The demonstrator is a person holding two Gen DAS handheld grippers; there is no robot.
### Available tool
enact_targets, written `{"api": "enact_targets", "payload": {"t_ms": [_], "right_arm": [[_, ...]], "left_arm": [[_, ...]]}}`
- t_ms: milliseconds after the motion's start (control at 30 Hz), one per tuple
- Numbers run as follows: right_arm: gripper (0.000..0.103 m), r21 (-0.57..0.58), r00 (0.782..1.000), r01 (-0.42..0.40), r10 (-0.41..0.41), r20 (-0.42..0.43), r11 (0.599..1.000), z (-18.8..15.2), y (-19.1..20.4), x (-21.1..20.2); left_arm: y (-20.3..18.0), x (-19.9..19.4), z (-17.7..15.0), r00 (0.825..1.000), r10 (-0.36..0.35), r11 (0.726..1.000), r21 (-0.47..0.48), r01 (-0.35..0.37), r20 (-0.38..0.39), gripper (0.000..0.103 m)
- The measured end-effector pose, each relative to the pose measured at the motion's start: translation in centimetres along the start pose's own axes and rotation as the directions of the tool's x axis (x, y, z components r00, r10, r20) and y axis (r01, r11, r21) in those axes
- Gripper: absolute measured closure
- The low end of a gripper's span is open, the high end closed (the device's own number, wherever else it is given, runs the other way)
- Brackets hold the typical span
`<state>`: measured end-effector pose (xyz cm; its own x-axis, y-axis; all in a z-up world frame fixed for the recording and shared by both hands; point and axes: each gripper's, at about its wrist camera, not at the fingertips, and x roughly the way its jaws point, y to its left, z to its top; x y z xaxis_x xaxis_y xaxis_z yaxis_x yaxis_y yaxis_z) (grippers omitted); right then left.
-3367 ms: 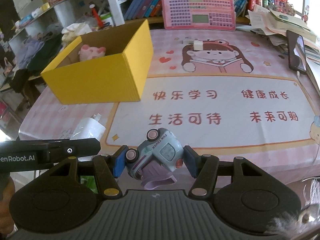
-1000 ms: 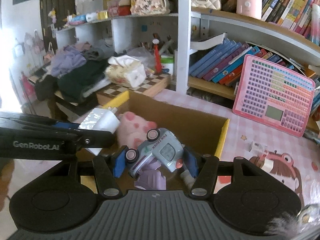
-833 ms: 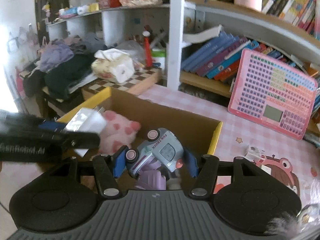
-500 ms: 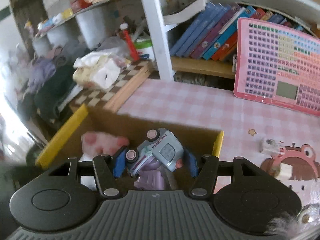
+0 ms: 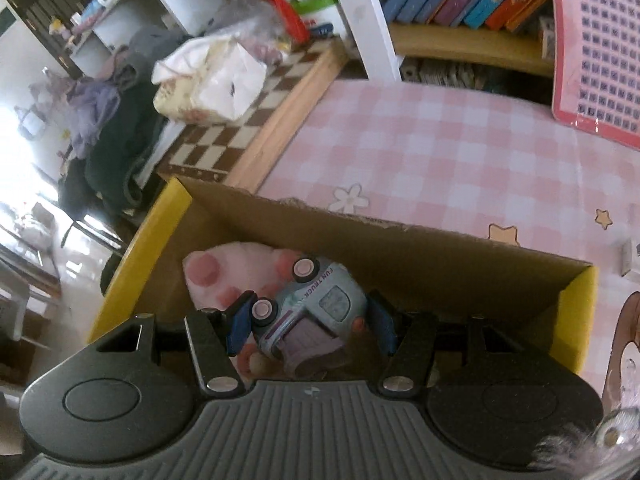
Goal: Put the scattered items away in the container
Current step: 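Lower the charger and toy car into the box and open both grippers, then raise both tools out of the box and pull back from it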
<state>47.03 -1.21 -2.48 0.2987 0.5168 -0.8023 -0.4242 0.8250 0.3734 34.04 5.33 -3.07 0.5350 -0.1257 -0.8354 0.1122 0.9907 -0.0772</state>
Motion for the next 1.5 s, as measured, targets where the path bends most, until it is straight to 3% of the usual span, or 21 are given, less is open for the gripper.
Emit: {"api": "enact_targets", "payload": {"t_ms": [167,300,500,900,1233,1500], "right_arm": [[0.044,0.043,1.0,0.004,-0.003,-0.012,0.999,-0.1,-1.0,0.4],[0.035,0.078,1.0,-0.013,0.011,0.024,0.997,-0.2,-1.4,-0.5],[0.033,0.092,0.996,-0.027,0.019,0.087,0.995,-0.5,-1.0,-3.1],[0.03,0.039,0.973,-0.049,0.039,0.227,0.998,-3.1,2.8,-9.2],[0.029,0.034,0.956,-0.047,0.035,0.291,0.998,-8.0,6.3,-13.2],[0.029,0.057,0.948,-0.002,-0.016,0.318,0.998,-13.5,7.5,-15.9]], "left_arm": [[-0.2,-0.2,-0.2,1.0,-0.002,1.0,-0.001,0.002,0.0,0.06],[-0.1,-0.6,-0.3,1.0,-0.015,1.0,-0.012,0.015,0.012,0.053],[-0.1,-2.4,-0.3,0.996,-0.009,1.0,0.005,0.008,0.083,0.045],[-0.4,-7.5,-2.6,0.977,-0.018,0.999,0.032,0.011,0.211,0.037],[0.3,-12.7,-7.2,0.959,-0.025,1.0,0.02,0.02,0.283,0.032],[0.3,-15.3,-11.2,0.954,-0.039,0.999,0.024,0.033,0.298,0.029]]}}
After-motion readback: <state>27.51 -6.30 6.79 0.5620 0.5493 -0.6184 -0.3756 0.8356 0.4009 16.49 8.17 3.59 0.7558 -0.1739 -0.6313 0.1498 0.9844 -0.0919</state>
